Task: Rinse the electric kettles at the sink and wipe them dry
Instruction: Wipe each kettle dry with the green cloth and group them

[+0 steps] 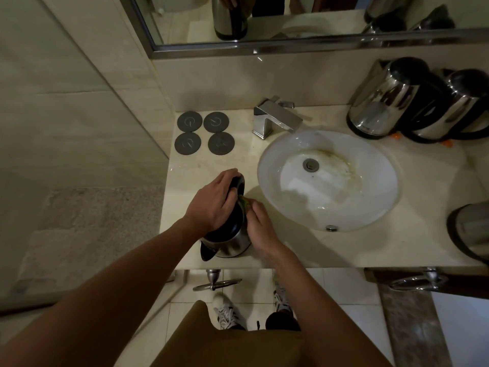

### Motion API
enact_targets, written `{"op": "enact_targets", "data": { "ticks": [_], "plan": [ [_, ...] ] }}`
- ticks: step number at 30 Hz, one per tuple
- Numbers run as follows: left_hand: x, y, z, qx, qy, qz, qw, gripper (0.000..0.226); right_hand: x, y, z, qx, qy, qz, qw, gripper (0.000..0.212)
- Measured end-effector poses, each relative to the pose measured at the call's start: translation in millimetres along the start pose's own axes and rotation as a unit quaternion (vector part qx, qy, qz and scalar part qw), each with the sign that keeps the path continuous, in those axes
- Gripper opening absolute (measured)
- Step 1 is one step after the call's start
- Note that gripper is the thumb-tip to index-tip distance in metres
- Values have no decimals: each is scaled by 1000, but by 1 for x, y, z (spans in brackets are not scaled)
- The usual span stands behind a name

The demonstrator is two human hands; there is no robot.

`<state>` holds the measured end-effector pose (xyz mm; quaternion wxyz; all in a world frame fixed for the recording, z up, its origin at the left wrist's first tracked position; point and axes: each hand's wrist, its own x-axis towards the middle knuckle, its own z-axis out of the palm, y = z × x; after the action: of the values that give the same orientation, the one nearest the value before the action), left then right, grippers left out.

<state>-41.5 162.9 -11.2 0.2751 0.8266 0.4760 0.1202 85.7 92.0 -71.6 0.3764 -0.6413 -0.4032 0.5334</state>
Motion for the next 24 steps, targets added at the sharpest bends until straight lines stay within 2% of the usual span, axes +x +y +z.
{"op": "enact_targets", "data": {
  "ticks": [5,8,10,13,17,20,22,24],
  "plan": [
    [-1,2,-1,-4,8,10,1000,46,-15,10,-2,119,-24,114,986,25],
    [-1,3,-2,-9,11,13,1000,44,-39,21,13,185,14,122,975,21],
    [-1,2,-1,-10,10,10,1000,45,-47,20,20,207,35,105,972,26],
    [-1,2,-1,-11,11,7,1000,44,-48,15,18,151,51,77,984,38],
    [-1,2,-2,-11,10,5,1000,43,-44,9,-5,65,42,46,996,35],
    [-1,1,-2,-9,10,3,1000,45,-38,4,-31,108,55,87,989,34],
    [-1,1,-2,-9,12,2,1000,44,-31,3,-44,177,85,150,969,44],
    [-1,1,-1,-7,14,2,1000,44,-30,2,-50,230,92,193,949,72]
  ]
}}
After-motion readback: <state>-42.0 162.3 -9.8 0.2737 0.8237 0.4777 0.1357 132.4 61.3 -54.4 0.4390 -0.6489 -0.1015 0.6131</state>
